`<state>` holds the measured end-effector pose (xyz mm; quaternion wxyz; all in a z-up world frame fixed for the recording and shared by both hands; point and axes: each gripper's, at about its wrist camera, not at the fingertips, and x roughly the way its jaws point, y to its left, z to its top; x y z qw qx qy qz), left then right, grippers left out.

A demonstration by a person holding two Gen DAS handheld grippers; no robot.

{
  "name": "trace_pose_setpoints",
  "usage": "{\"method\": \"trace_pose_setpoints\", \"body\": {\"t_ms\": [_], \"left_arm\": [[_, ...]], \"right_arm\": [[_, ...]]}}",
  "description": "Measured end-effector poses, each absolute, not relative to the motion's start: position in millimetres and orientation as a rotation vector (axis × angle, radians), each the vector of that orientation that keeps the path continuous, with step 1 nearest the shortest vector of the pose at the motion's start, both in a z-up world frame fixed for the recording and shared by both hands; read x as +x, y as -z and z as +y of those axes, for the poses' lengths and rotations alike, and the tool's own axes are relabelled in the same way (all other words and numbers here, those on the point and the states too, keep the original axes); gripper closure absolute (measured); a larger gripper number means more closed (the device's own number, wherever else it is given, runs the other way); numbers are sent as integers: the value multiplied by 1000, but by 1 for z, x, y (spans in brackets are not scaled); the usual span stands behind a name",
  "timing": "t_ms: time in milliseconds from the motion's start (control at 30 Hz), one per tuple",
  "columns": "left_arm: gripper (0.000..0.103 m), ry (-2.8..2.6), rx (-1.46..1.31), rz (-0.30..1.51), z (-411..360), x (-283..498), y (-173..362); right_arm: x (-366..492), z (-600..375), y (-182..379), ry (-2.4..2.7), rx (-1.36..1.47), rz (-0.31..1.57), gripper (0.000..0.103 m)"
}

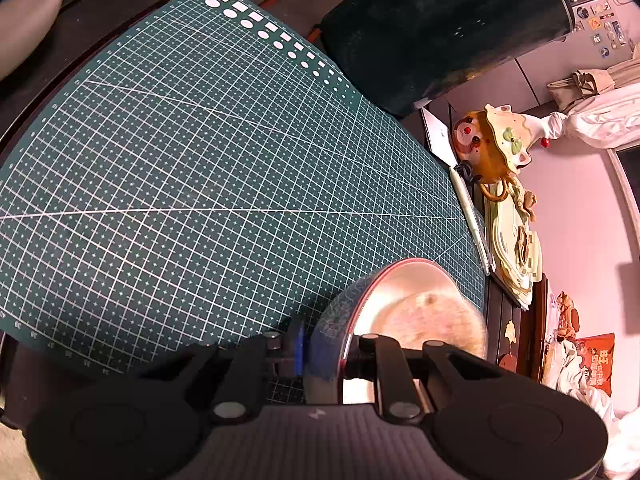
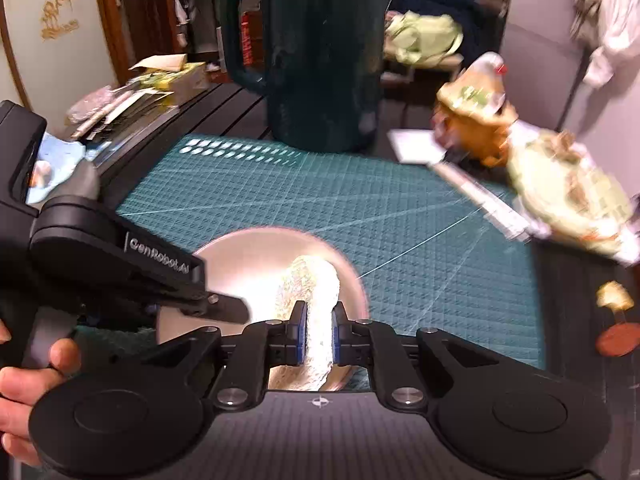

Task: Clean bowl
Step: 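Sweep the sponge up the bowl's inner wall toward the rim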

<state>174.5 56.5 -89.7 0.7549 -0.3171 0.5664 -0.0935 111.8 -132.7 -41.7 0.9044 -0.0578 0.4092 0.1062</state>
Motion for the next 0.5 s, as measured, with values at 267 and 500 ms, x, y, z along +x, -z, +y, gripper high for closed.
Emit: {"method": "trace_pose_setpoints", "body": {"t_ms": [267, 500], "left_arm": [[86, 200, -692, 1232, 55, 173, 90], [86, 200, -686, 1232, 54, 172, 89]], "right_arm": [[103, -137, 20, -298, -11, 810, 92], [121, -144, 56, -245, 46, 937, 93]]}}
